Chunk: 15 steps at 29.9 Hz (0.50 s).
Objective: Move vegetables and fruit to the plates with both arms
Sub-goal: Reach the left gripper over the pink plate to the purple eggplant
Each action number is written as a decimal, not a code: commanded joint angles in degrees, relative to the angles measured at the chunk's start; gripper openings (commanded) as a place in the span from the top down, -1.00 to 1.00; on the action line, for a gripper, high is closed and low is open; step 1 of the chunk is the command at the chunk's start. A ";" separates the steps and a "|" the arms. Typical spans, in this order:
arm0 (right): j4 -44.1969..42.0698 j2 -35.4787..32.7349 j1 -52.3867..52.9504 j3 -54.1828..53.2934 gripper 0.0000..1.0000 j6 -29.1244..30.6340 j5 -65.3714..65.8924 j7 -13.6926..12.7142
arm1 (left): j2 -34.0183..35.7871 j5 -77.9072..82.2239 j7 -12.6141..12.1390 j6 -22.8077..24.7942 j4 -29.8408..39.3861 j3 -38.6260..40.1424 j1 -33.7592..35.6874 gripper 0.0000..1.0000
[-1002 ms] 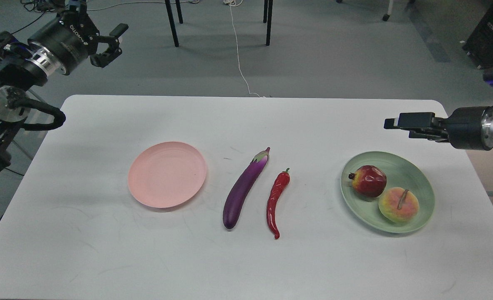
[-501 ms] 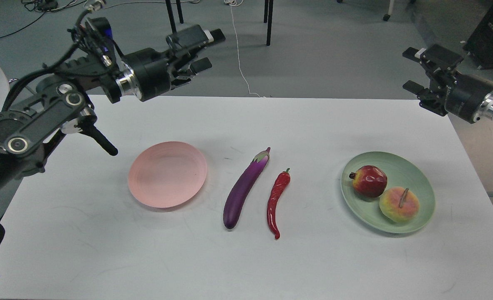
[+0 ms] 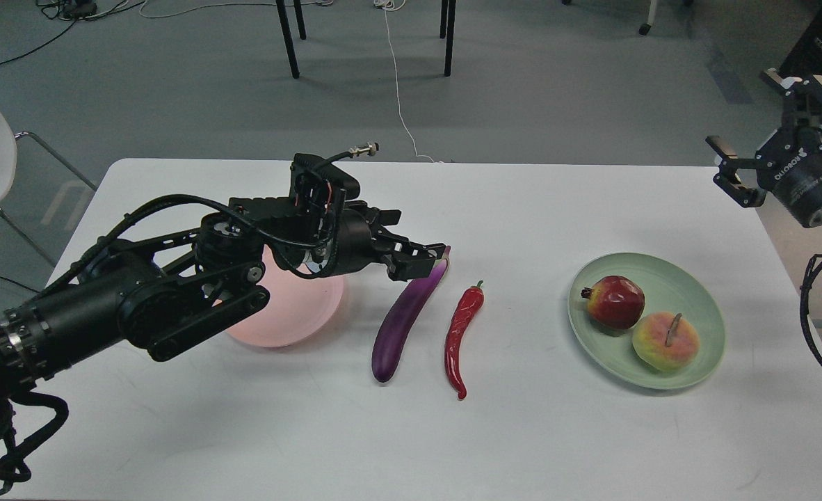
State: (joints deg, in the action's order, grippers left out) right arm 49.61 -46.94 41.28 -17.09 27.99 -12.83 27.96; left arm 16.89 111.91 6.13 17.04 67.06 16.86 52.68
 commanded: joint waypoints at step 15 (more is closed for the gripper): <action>0.40 0.27 -11.57 -9.98 -0.98 0.01 -0.35 0.04 | -3.00 13.09 -0.24 -5.26 -4.92 -10.62 -1.26 -0.25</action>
State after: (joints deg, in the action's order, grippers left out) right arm 50.00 -46.72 29.71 -27.04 28.01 -13.33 28.01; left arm 14.13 123.38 5.91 11.81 62.18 7.35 51.88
